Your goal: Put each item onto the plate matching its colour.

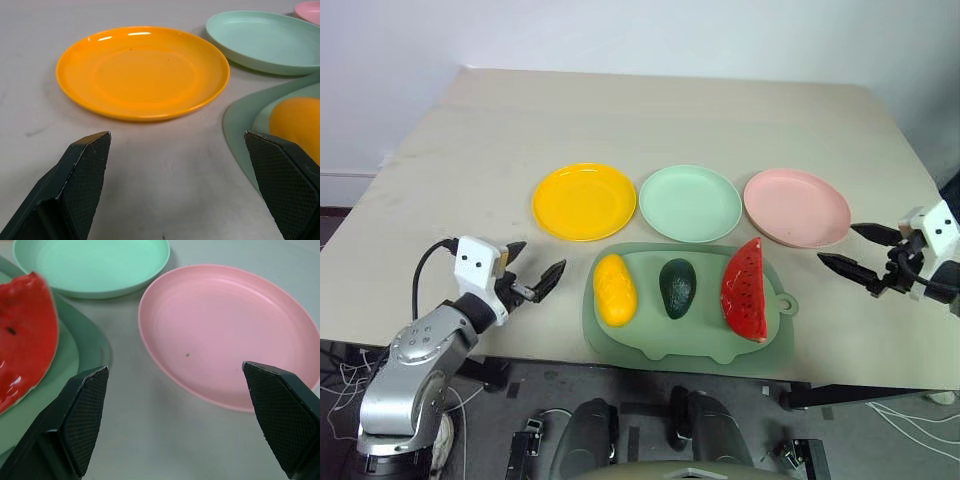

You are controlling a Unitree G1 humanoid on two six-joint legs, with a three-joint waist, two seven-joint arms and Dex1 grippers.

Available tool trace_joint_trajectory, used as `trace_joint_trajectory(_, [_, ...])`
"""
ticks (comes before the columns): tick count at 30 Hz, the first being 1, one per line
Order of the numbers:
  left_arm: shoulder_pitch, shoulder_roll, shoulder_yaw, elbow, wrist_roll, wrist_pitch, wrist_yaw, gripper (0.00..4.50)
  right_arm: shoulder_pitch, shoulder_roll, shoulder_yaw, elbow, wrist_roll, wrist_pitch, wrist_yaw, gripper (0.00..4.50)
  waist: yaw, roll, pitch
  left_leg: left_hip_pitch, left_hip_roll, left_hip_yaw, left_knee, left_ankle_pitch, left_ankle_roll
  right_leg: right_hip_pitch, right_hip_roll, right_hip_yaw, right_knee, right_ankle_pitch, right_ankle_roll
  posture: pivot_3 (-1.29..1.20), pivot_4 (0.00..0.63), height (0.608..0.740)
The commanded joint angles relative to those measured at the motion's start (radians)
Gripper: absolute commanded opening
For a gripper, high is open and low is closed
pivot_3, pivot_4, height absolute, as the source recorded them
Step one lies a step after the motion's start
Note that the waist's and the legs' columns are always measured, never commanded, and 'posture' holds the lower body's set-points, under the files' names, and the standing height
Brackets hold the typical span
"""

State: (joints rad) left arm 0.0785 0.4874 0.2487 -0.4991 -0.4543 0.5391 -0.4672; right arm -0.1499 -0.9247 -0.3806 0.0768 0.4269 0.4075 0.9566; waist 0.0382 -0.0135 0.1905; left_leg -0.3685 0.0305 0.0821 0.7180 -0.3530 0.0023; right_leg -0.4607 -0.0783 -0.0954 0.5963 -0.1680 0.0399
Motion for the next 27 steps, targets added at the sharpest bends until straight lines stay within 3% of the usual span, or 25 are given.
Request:
trace_joint_trajectory(1, [0.008, -0.014, 0.010, -0.045, -0.010, -0.016, 0.017, 4.47, -0.040, -0.030, -0.015, 0.018, -0.010, -0.011, -0.003, 4.50, 0.000, 0.000, 0.000, 0.000, 0.000, 0.000, 0.000, 0.000, 0.000, 0.000, 0.000, 0.000, 0.000, 0.000, 0.000, 0.00, 0.150, 0.740])
trace_joint_trajectory(9, [0.017, -0.049, -0.011, -0.078, -0.019, -0.009, 0.039, 4.47, -0.058, -0.045, -0.015, 0.017, -0.026, -0.010, 0.010, 4.50, -0.001, 0.000, 0.000, 0.000, 0.000, 0.000, 0.000, 0.000, 0.000, 0.000, 0.000, 0.000, 0.000, 0.000, 0.000, 0.00, 0.150, 0.740])
trace_joint_trajectory(20, [-0.025, 0.033, 0.020, -0.005, -0.050, -0.005, -0.046, 4.47, 0.073, -0.053, -0.132, -0.199, 0.012, 0.086, -0.032, 4.50, 0.001, 0.001, 0.000, -0.001, 0.000, 0.000, 0.000, 0.000, 0.000, 0.000, 0.000, 0.000, 0.000, 0.000, 0.000, 0.00, 0.150, 0.740])
trace_joint_trajectory(27, [-0.081, 0.057, 0.017, 0.076, -0.053, -0.014, -0.083, 4.47, 0.068, -0.035, -0.241, -0.426, 0.184, 0.427, -0.178, 4.50, -0.002, 0.002, -0.001, 0.000, 0.000, 0.000, 0.000, 0.000, 0.000, -0.001, 0.000, 0.000, 0.000, 0.000, 0.000, 0.00, 0.150, 0.740])
